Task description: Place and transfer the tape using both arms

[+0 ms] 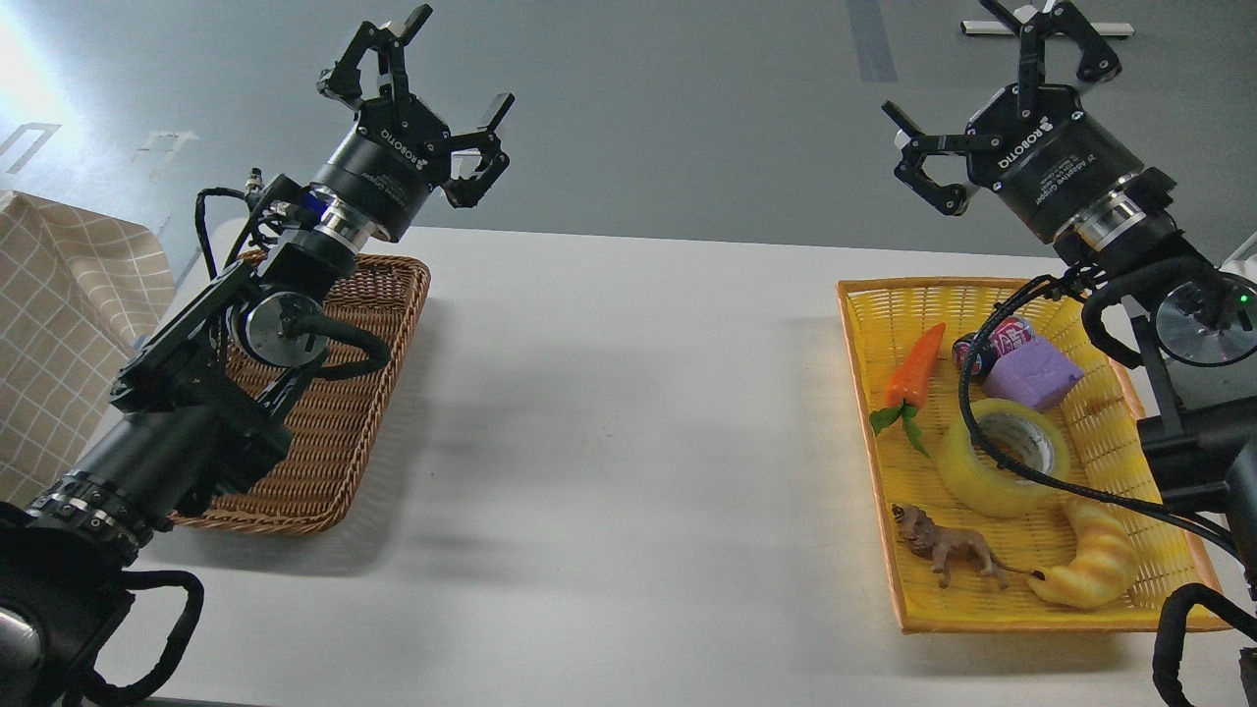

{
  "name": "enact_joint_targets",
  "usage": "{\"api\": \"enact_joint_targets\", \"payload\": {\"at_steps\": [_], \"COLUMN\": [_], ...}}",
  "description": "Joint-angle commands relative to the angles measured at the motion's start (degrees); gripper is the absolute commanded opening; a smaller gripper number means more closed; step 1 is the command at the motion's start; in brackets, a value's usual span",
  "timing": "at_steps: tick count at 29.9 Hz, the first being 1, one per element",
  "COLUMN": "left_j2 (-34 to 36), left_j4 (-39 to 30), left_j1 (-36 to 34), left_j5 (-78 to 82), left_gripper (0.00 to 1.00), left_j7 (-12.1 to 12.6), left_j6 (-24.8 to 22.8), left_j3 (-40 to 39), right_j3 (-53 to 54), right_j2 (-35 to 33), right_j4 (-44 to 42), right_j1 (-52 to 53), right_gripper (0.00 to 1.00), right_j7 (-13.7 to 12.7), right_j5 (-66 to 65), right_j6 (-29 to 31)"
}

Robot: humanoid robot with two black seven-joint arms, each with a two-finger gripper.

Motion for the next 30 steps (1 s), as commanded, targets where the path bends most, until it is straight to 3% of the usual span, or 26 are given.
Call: {"api": "enact_joint_targets", "payload": {"at_steps": [1,30], "left_j2": [0.0,-0.1], "left_j4": [0.0,-0.3], "left_j1": [0.1,0.2], "left_j5": [0.0,-0.5], "left_gripper": [0.98,0.98], "left_j7": [-0.2,-0.5], "left_j6": [0.0,0.0], "left_j3": [0.1,-0.1], "right_j3": [0.1,0.1], "right_j2": [0.2,1.4], "right_j4": [0.0,0.5], "right_j1": [-0.2,0.3], "right_gripper": [1.00,1.00], "right_j7": [-0.1,-0.2], "right_j5": [0.1,0.0], "right_j6": [0.0,0.0]}}
